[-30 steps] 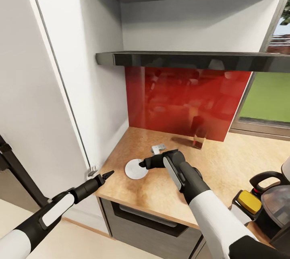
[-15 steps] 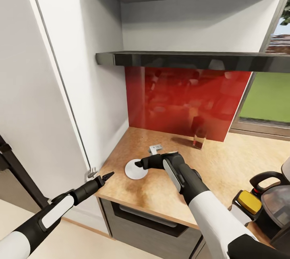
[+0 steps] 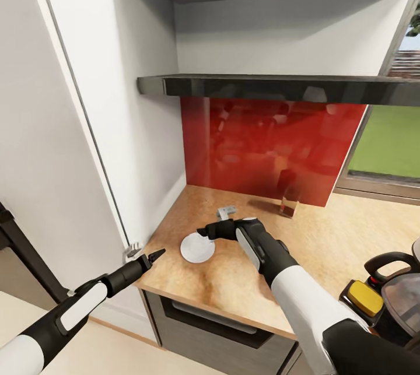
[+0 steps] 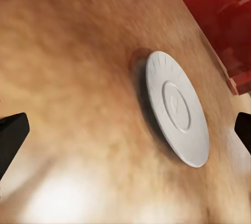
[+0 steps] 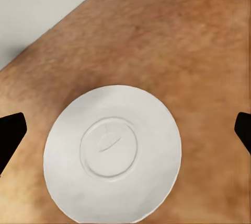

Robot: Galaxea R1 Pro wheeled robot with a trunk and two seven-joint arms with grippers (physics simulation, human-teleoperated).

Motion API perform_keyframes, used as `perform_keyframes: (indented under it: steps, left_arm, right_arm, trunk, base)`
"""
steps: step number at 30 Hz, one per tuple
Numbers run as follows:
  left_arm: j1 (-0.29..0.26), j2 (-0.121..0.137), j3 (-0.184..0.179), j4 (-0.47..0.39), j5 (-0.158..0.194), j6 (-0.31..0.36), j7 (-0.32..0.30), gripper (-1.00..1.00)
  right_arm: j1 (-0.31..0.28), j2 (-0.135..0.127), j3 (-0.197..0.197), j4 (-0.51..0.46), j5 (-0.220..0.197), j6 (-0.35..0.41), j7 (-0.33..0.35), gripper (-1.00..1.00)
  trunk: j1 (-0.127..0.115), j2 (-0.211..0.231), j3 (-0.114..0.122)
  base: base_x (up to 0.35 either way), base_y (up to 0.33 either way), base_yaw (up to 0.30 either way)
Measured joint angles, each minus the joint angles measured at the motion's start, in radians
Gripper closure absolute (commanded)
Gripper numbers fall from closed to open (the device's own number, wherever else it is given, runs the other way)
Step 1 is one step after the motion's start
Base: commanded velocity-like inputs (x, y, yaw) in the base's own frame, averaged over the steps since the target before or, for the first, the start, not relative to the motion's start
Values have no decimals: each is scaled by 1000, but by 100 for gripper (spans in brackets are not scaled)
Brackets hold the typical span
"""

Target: Set up a coffee station on the kitchen countertop: keep the coffee maker on the countertop, move the bottle of coffee from the kitchen shelf to the counter next to the coffee maker, place a paper coffee filter on top of the coffee maker, put the saucer next to the coffee maker with the coffee cup on the saucer, and place the electric kettle next to the coffee maker.

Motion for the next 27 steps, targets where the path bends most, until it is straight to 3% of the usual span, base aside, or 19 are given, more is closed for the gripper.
perform_keyframes:
  steps: [19,27]
  left_arm:
    - [2,-2,-2,-13,5,0,1,-100]
    - [1,-25,0,-19,6,3,-5,-100]
  right_arm:
    - [-3,0,8,21,0,-29,2,-100]
    - [-3,0,8,79,-2,-64,9,-100]
  trunk:
    - [0,0,0]
    - [0,0,0]
  base:
    - [50,0,0]
    - [0,0,0]
